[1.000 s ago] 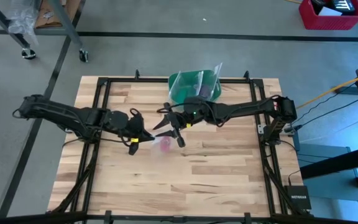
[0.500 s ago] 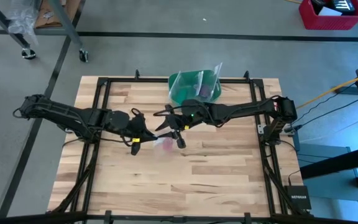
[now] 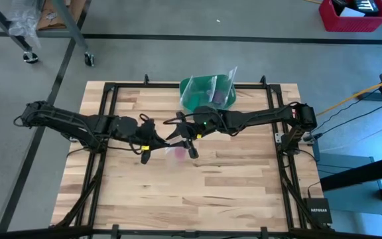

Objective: Roll bandage
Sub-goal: Close the transparent zip bag

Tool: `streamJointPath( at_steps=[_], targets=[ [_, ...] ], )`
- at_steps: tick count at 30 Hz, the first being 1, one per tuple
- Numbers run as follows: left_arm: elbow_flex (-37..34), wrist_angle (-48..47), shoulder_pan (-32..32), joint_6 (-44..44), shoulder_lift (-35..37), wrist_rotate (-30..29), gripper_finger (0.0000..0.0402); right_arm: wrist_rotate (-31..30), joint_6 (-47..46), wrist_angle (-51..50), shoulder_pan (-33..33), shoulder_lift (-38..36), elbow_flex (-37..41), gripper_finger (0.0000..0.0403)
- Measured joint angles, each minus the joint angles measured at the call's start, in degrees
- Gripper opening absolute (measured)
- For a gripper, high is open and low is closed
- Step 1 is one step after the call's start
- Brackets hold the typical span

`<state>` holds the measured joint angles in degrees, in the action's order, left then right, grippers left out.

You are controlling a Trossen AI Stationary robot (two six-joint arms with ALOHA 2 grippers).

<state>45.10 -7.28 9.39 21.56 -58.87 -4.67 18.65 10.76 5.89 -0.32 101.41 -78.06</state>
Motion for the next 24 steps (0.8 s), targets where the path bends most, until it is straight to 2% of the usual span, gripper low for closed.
streamJointPath(
  at_steps=[14,18,24],
  targets=[
    [0.0,0.13,0.04,0.2,0.0,0.54,0.0,0.46,-0.25,-0.02,0.0,0.0,0.0,0.0128],
    [0.0,-0.91,0.07,0.61,0.0,0.63,0.0,1.52,-0.54,-0.26,0.0,0.0,0.0,0.0104],
    [0.0,-2.31,0.09,0.94,0.0,0.72,0.0,1.51,-0.65,-1.52,-0.02,0.0,0.0,0.0048]
  ],
)
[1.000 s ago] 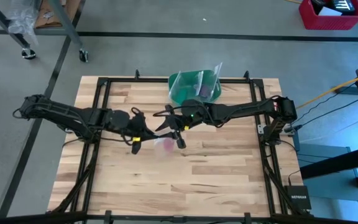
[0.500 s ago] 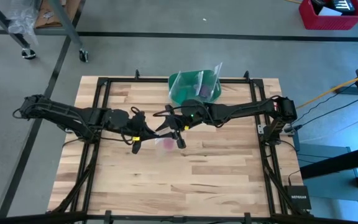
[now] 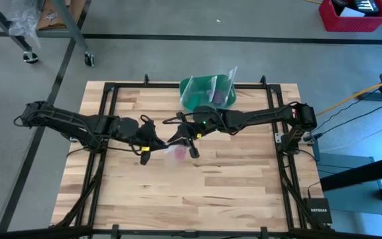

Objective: Roll bandage
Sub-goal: Close the transparent zip bag

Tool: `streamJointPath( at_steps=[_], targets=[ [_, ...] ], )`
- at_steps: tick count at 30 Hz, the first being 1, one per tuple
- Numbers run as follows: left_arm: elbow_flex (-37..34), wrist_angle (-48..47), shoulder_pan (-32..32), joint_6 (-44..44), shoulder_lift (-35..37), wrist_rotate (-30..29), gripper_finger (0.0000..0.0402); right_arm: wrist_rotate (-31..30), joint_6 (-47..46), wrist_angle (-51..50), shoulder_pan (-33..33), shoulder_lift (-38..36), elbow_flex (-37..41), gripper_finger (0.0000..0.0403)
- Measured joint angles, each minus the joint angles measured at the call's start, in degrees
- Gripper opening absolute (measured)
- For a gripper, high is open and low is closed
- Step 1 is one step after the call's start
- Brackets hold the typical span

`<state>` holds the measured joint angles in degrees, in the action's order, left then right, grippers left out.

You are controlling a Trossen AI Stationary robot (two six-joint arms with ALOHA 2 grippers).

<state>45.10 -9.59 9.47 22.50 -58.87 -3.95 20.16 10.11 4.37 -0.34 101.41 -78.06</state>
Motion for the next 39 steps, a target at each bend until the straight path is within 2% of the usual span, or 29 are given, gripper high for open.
streamJointPath(
  at_steps=[4,8,21,26,32,39],
  targets=[
    [-0.02,-0.26,0.01,0.02,0.0,0.05,0.0,-0.03,-0.03,-0.4,0.0,0.0,0.0,0.002],
    [-0.04,-0.41,0.0,0.04,0.0,0.11,0.0,-1.57,-0.03,-0.4,0.0,0.0,0.0,0.0016],
    [-0.04,0.29,-0.04,-0.45,0.0,-0.16,0.0,-2.26,0.65,0.15,0.0,0.07,0.02,0.0104],
    [-0.04,0.37,-0.04,-0.65,0.0,-0.17,0.0,-2.58,0.65,0.17,0.0,0.07,0.02,0.0114],
    [-0.04,1.51,-0.04,-2.02,0.0,-0.11,0.0,-2.49,0.64,0.39,0.02,0.07,0.02,0.0093],
    [-0.04,1.47,-0.04,-1.84,0.0,-0.06,0.0,-1.23,0.63,0.41,0.02,0.07,0.02,0.0037]
  ],
)
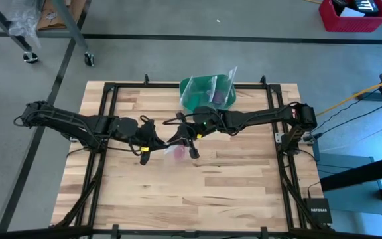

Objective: Roll bandage
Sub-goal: Close the transparent zip bag

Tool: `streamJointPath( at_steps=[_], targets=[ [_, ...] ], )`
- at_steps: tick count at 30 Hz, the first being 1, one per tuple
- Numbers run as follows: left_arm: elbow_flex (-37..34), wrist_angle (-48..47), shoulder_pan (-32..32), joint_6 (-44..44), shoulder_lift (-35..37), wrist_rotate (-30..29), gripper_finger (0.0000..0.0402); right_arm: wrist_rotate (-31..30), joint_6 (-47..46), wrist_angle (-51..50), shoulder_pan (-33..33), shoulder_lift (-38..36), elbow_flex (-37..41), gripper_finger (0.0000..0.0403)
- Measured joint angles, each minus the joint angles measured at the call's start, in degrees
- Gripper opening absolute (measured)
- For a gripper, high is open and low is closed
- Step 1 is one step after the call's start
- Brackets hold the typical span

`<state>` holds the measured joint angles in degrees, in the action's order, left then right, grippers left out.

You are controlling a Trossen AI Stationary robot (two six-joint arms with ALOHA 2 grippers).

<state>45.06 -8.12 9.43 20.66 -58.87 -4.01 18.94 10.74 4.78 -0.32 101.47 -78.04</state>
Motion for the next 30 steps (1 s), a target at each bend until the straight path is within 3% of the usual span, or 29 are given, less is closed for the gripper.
streamJointPath(
  at_steps=[5,30],
  targets=[
    [0.0,-0.02,0.02,-0.07,0.0,0.15,0.0,1.25,0.01,-0.16,0.0,0.0,0.0,0.0015],
    [0.02,-1.99,0.02,0.36,1.88,-0.35,0.0,-0.62,0.13,-4.84,-0.07,-0.02,0.02,0.0017]
  ],
)
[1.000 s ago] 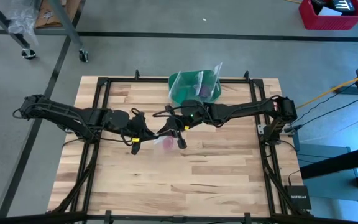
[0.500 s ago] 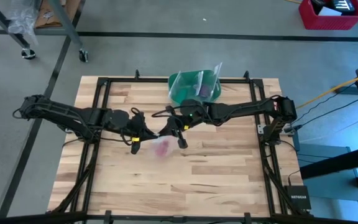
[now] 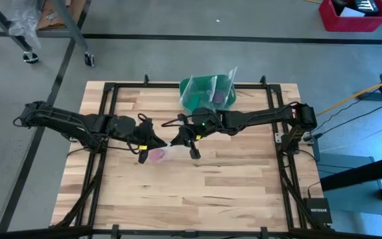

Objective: Roll bandage
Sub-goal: Close the transparent zip bag

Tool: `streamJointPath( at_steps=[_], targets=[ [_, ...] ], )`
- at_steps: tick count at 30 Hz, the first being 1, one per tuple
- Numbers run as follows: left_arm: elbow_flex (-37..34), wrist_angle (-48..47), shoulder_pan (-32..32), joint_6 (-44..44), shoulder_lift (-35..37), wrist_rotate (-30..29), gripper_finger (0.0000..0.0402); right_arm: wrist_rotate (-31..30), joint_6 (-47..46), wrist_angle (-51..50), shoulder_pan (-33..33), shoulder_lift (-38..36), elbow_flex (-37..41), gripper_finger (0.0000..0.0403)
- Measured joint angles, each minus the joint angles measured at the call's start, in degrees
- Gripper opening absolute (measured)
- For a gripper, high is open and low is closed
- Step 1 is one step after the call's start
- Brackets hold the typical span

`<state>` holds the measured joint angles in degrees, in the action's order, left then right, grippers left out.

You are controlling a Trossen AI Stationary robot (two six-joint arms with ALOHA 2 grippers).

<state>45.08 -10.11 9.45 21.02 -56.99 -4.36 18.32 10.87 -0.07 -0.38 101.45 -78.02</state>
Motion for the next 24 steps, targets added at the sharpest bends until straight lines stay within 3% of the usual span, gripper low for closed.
streamJointPath(
  at_steps=[20,24],
  targets=[
    [0.06,-0.9,0.02,0.04,0.0,0.33,0.0,0.33,0.09,0.67,0.04,0.05,0.0,0.002],
    [0.11,-1.75,0.02,0.41,0.0,0.33,0.0,0.31,0.09,0.8,0.04,0.07,0.0,0.0045]
  ],
)
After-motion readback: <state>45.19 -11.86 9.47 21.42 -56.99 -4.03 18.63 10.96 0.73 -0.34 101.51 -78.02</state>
